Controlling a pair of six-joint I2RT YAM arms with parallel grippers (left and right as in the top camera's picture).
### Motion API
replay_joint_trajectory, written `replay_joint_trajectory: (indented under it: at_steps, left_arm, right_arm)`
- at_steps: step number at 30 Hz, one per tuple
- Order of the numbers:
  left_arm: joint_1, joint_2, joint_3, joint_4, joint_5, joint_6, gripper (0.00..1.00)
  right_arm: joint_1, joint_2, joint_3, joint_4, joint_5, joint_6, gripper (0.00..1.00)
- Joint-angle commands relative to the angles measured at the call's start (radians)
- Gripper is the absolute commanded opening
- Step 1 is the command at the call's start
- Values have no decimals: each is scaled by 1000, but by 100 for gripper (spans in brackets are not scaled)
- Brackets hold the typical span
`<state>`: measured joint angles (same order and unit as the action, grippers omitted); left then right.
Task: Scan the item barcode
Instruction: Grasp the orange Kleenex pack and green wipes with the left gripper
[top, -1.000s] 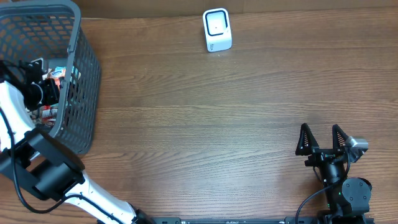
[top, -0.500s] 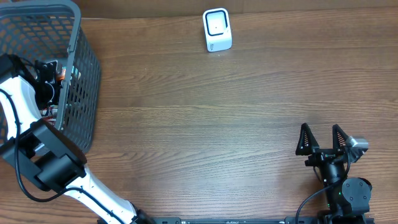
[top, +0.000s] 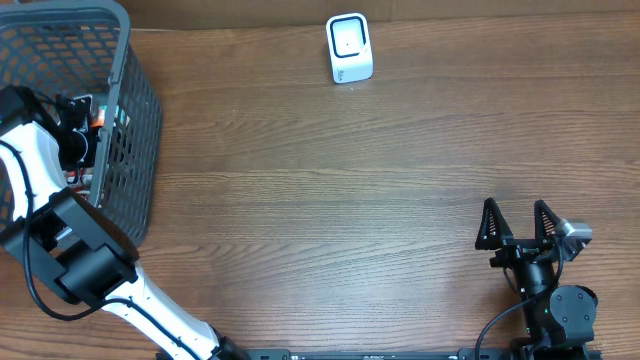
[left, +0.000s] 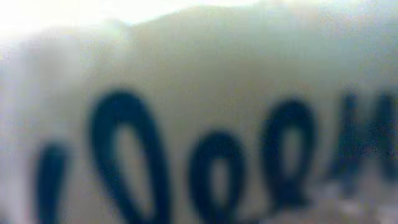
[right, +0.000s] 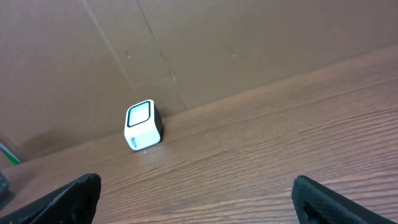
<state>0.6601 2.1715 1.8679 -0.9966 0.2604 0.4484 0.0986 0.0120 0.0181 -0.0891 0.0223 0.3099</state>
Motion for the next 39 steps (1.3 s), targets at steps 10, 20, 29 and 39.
replay_joint_trajectory:
  at_steps: [10,20,29,39]
  left_arm:
    - [-6,-3,15,13,-2,-32,50]
    - [-6,-138,15,24,-5,-113,47]
    - [-6,-383,15,27,-5,-186,48]
    - [-17,-679,15,9,-1,-320,48]
  right_arm:
    - [-5,-9,-10,7,-6,-3,100]
    - [-5,-9,-10,7,-6,-3,100]
    - [-5,-9,-10,7,-6,-3,100]
    - [-5,-9,-10,7,-6,-3,100]
